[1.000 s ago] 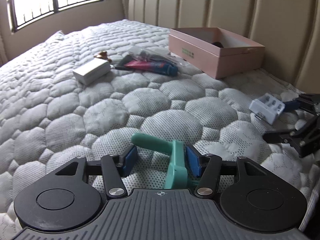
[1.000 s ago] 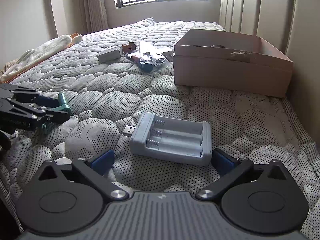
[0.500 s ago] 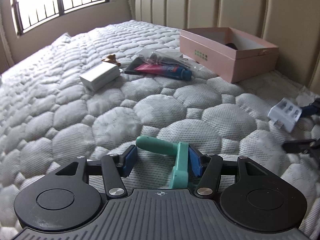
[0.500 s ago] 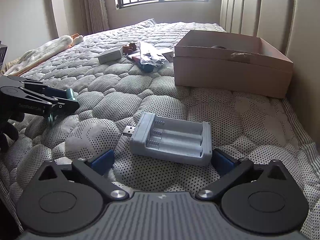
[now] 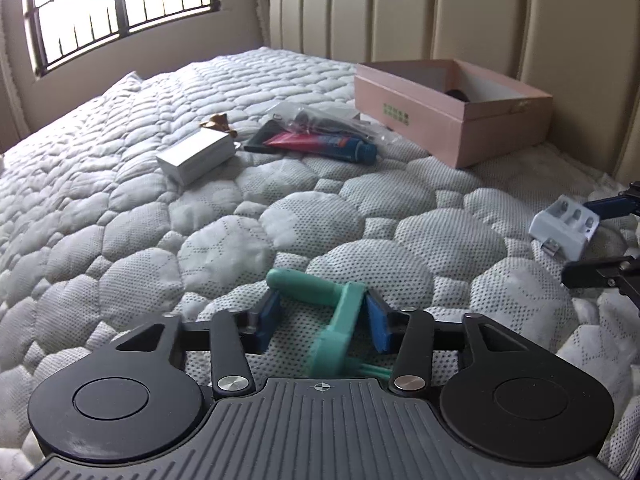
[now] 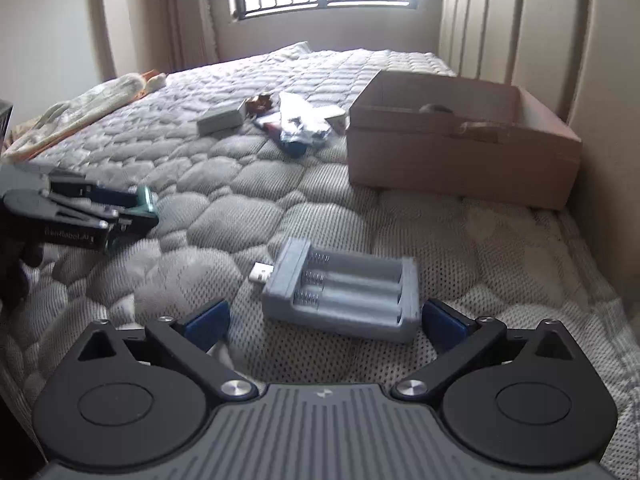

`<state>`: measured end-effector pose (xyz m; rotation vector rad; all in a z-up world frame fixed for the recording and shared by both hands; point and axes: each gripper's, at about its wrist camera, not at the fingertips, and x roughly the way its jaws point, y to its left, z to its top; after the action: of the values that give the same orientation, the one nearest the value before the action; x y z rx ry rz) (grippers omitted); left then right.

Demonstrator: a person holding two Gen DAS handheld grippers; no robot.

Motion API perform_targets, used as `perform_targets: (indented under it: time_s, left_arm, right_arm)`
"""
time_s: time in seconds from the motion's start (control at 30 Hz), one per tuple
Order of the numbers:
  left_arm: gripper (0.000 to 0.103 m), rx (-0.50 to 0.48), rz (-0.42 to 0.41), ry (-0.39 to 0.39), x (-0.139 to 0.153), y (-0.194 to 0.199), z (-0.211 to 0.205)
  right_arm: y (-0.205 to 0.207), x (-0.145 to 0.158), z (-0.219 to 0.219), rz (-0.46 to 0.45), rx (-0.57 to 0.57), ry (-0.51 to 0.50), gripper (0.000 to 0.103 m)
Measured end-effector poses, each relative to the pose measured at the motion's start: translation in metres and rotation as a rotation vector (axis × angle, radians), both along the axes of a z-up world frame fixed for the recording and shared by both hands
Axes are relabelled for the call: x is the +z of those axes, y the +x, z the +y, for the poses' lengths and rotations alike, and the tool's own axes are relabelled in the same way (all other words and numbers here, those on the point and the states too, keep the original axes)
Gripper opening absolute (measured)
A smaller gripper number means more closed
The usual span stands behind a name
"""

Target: Organize rigid objects

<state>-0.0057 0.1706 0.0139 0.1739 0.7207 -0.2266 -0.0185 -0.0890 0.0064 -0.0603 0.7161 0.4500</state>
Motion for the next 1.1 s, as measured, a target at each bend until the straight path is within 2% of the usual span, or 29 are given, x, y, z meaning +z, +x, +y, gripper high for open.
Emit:
perform_targets:
  time_s: [0.03,0.13,0.2,0.27,0.3,0.37,0.7,0.93,1.1]
  left_arm:
    - [0.038,-0.004,-0.007,-0.001,-0.001,0.000,-0.002]
    - [0.035,-0.011,-0.020,0.014,-0.003,0.003,-0.007]
    - [0.033,-0.010,-0.019,0.014,-0.004,0.006,-0.009]
    - [0.025,0.000,-0.013,-0.006,-0.003,0.009,-0.007]
    - [0.019,0.008,-0.013,-0.016,-0.002,0.009,-0.006]
    - [0.014,0.016,-0.017,-0.028,0.002,0.007,-0.007]
    - [0.014,-0.046,-0.016,-0.074,0.017,-0.022,-0.040]
    - [0.014,-0.114,-0.043,-0.091,0.041,-0.038,-0.077]
    - [0.014,-0.189,-0.063,-0.139,0.064,-0.041,-0.109]
  right_arm:
    - [0.001,0.002,0.001,-0.007,-0.009,-0.001,0.103]
    - [0.008,0.003,0.009,-0.006,-0.025,-0.026,0.102]
    - [0.014,0.002,0.012,0.013,-0.029,-0.019,0.098]
    - [0.017,0.003,0.012,0.023,-0.035,-0.006,0.091]
    - [0.018,0.004,0.011,0.028,-0.035,0.001,0.091]
    - [0.015,0.008,0.008,0.018,-0.039,0.010,0.091]
    - [-0.016,0.031,-0.013,-0.077,-0.016,-0.010,0.091]
    - [-0.036,0.045,-0.031,-0.117,-0.008,-0.003,0.091]
    - [-0.052,0.058,-0.048,-0.170,-0.026,-0.012,0.091]
